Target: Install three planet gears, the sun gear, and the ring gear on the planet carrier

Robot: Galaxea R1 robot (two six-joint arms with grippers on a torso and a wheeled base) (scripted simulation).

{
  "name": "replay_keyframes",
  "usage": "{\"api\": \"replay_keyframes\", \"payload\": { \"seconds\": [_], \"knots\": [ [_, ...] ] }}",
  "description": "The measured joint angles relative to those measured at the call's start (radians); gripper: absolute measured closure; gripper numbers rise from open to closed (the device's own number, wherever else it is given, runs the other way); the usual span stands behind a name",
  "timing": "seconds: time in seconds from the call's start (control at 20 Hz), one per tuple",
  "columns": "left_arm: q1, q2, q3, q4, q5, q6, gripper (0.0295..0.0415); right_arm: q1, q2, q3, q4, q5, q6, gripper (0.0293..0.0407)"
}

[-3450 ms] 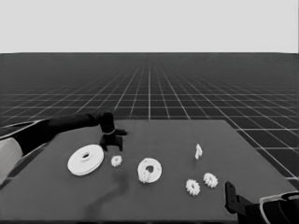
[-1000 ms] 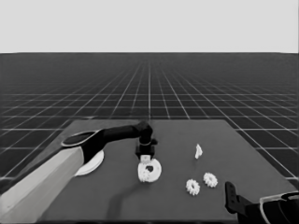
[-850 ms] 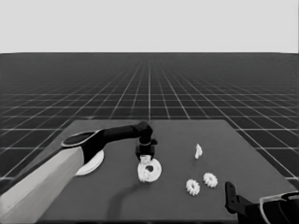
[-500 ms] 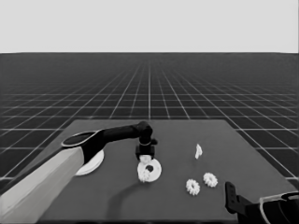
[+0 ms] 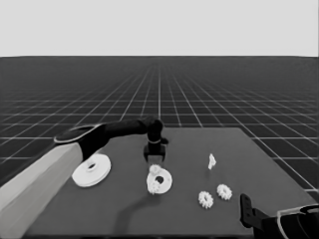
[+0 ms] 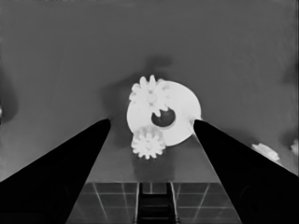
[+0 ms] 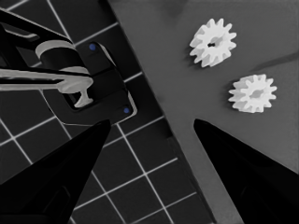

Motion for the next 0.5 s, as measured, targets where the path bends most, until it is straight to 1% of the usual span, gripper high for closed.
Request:
{"api": "replay_keyframes", "payload": {
  "seconds": [0.1,0.15,0.2,0.25,0.3,0.4,0.5],
  "knots": [
    [-0.001,0.0,0.0,-0.001,0.0,0.0,0.0326,0.0,0.0,0.0,0.0,0.0,0.0,0.0315],
    [-0.079,-0.265,0.462,0.066,-0.335,0.481,0.0302,0.0,0.0,0.0,0.0,0.0,0.0,0.0315],
    [-0.179,-0.653,0.875,0.107,-0.541,0.91,0.0296,0.0,0.0,0.0,0.0,0.0,0.0,0.0315],
    [-0.24,-0.94,1.116,0.132,-0.661,1.167,0.031,0.0,0.0,0.0,0.0,0.0,0.0,0.0315],
    [-0.274,-1.101,1.261,0.146,-0.732,1.319,0.0319,0.0,0.0,0.0,0.0,0.0,0.0,0.0315],
    [-0.305,-1.246,1.398,0.159,-0.798,1.461,0.0325,0.0,0.0,0.0,0.0,0.0,0.0,0.0315],
    [-0.316,-1.294,1.445,0.163,-0.821,1.51,0.0326,0.0,0.0,0.0,0.0,0.0,0.0,0.0315]
  ]
}}
